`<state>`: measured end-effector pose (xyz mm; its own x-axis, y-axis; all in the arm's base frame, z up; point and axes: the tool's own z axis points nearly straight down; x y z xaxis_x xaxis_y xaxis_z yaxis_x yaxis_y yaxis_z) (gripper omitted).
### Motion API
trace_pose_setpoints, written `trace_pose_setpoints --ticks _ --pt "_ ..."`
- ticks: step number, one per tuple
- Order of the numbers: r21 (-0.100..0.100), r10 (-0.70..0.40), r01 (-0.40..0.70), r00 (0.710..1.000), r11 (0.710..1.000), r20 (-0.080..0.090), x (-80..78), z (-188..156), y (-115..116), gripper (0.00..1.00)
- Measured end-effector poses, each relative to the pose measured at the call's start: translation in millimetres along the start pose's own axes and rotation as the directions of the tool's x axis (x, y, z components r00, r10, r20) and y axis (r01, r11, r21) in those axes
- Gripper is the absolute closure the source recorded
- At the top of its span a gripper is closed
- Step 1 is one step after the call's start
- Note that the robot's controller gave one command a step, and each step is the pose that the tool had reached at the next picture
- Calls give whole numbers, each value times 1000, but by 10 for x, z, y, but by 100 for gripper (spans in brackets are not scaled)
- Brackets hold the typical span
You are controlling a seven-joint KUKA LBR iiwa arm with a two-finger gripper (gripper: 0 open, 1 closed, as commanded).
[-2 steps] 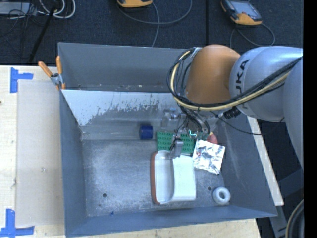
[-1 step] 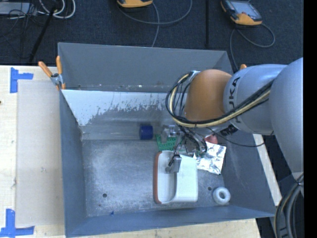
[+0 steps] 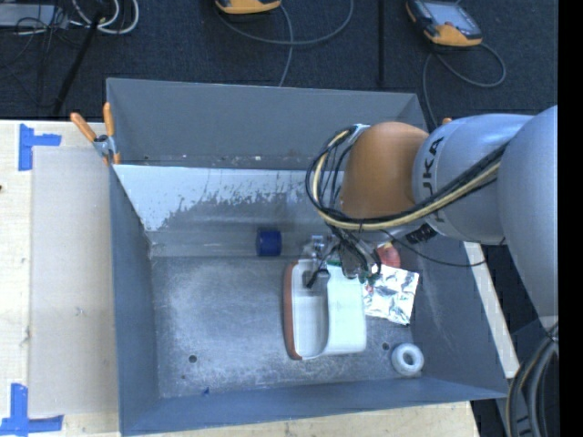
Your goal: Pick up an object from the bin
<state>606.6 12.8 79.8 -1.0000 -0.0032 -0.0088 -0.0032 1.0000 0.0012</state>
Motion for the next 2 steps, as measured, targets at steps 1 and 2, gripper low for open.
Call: trace_pose_setpoints --ticks 1,2 --pt "1 -10 10 1000 1000 -4 577 -1196 34 100" --pt "1 -46 46 999 999 1 375 -1925 -49 100"
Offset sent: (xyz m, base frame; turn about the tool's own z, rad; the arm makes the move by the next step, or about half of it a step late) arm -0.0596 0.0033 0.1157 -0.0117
